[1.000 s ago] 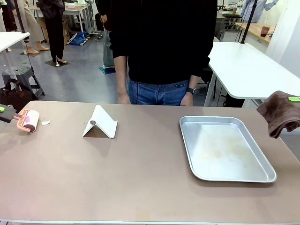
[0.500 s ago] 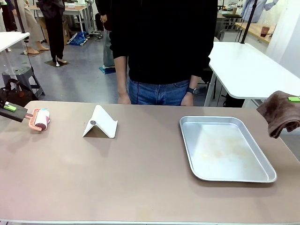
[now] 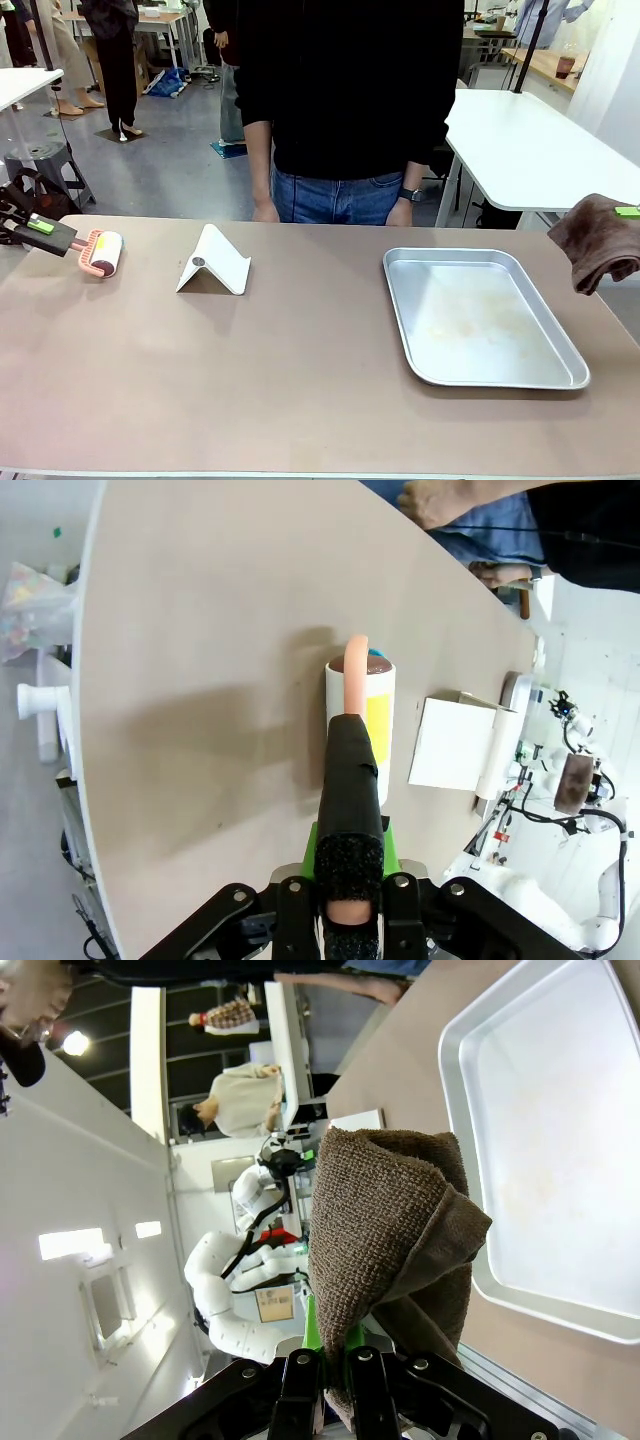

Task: Clean the surface of the table.
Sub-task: Clean the area not pointed to by the person.

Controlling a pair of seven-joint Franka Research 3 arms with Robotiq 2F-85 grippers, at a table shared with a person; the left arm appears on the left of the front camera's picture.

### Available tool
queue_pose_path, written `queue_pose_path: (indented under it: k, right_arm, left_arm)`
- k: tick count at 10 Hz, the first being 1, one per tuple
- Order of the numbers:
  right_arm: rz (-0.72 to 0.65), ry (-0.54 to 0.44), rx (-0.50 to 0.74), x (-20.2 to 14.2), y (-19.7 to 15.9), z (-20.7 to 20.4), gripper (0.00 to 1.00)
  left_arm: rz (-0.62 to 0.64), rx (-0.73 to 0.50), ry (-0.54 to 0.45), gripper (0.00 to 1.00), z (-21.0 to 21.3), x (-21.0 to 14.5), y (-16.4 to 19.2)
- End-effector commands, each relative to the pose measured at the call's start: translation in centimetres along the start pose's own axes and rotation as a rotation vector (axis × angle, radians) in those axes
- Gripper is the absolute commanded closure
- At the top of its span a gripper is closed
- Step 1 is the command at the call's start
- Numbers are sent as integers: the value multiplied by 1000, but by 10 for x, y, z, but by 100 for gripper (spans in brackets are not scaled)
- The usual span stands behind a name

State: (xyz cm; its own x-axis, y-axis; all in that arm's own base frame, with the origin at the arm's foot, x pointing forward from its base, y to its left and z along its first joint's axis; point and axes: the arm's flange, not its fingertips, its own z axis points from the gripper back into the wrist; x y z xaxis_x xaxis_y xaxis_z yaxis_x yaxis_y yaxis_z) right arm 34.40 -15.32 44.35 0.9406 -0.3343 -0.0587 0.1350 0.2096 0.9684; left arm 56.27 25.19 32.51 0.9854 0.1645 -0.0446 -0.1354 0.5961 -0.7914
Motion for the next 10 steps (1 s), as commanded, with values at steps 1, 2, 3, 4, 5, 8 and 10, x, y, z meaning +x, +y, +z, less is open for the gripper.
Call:
queue_pose_path:
  k: [1, 2, 3, 4, 5, 8, 10]
  right_arm:
    - [10, 1, 16, 0, 3, 1, 93]
    - [10, 1, 16, 0, 3, 1, 93]
    - [10, 1, 16, 0, 3, 1, 93]
    - [10, 1, 16, 0, 3, 1, 93]
    - [10, 1, 16, 0, 3, 1, 93]
    - [10, 1, 16, 0, 3, 1, 93]
    - [10, 1, 16, 0, 3, 1, 93]
  left_arm:
    - [-7, -5, 29, 87, -9, 5, -4]
    - [-38, -29, 10, 87, -7, 4, -12]
    - [-73, -62, -10, 87, 0, -1, -21]
    - [-118, -96, -41, 87, 12, -13, -29]
    - [-159, -138, -77, 87, 26, -26, -37]
    - [-262, -215, -107, 87, 57, -77, -49]
    - [-271, -261, -73, 87, 61, -120, -52]
